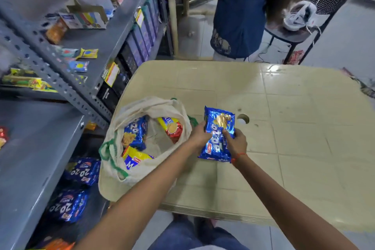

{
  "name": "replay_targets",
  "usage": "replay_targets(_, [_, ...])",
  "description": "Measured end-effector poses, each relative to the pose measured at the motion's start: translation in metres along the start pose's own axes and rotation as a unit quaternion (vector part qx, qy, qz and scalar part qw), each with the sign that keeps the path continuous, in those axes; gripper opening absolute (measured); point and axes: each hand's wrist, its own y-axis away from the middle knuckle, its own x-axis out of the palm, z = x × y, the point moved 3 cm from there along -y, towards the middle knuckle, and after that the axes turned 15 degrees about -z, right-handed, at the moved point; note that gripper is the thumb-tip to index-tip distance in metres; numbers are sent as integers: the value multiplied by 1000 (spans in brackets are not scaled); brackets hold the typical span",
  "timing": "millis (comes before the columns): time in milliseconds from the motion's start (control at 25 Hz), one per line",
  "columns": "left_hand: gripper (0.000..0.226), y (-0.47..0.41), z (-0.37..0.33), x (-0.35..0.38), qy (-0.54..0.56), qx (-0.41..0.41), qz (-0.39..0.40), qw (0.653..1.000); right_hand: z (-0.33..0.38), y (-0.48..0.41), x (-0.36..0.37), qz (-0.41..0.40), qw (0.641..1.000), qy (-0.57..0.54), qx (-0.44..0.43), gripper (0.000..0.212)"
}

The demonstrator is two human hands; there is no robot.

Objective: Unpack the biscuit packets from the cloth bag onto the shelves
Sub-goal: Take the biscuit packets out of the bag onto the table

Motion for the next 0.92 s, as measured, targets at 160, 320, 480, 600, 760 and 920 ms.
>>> replay_targets(160, [49, -25, 17, 40, -17, -36, 80, 996, -15, -38, 0, 28, 997, 70, 13, 28])
replay_targets(320, [54, -27, 11, 43, -64, -42, 132, 988, -22, -45, 7, 73, 988, 137, 8, 33])
replay_targets(480, [39, -12, -6, 1, -74, 70, -27, 994, 22, -6, 33, 36, 981, 129, -143, 41])
replay_targets(600, [40, -2, 0, -69, -32, 126, -344, 930, 58, 43, 78, 125, 945, 93, -286, 32])
replay_targets(760, [85, -24, 27, -101, -95, -90, -320, 939, 63, 67, 117, 203, 922, 131, -303, 34])
replay_targets(920, [86, -34, 30, -98, -30, -160, -263, 951, 60, 53, 128, 281, 941, 97, -161, 42])
